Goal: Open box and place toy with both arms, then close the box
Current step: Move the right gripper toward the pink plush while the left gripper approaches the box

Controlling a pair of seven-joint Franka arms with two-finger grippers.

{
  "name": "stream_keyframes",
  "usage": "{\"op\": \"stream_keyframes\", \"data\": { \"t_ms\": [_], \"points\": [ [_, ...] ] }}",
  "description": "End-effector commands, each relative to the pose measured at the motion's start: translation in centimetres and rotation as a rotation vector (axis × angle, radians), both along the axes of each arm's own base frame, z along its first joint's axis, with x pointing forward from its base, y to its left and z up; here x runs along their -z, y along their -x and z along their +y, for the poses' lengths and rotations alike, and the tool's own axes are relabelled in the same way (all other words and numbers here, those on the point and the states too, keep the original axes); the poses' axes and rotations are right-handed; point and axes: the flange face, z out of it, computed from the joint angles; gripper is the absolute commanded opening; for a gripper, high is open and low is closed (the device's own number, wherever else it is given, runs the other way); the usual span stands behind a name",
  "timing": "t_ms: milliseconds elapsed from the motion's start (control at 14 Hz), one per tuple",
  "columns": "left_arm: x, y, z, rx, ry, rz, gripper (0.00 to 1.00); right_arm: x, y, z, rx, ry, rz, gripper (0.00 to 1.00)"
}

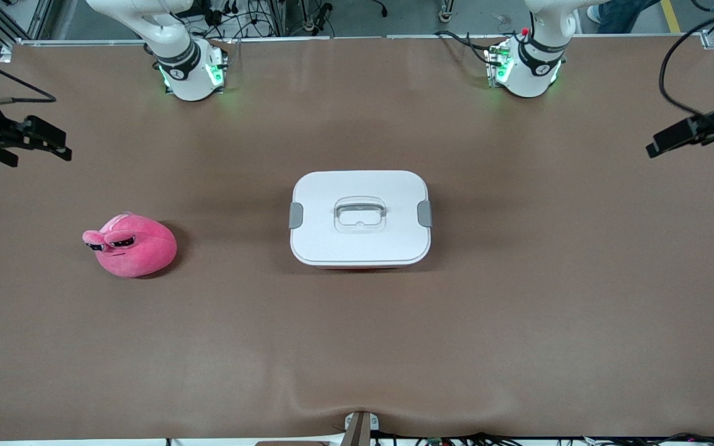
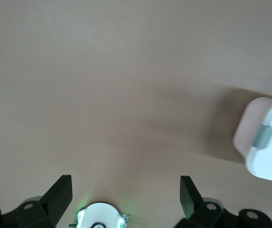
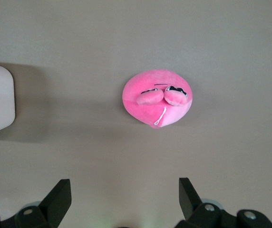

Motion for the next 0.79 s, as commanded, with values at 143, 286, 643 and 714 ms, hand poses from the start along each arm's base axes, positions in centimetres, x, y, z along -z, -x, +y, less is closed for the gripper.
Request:
{"op": "stream_keyframes", "data": {
  "t_ms": [143,286,643,714],
  "points": [
    [2.3,-1.5,-3.0,0.112,-0.077,0.036,1.0,-0.2,0.4,0.0,0.02,-0.009,0.003,1.0],
    [2.9,-1.9,-3.5,0.106,-0.062,0.042,1.0,0.3,0.2,-0.1,0.018,-0.01,0.007,1.0],
    [5.9,-4.5,-10.1,0.043,-0.057,0.001,1.0,3.9,-0.6,0.0,-0.06,-0.014,0.0,1.0],
    [6.3,-4.8,-10.7,0.03,-0.056,0.001,1.0,4.8,-0.8,-0.1,-0.095,-0.015,-0.012,1.0]
  ]
}}
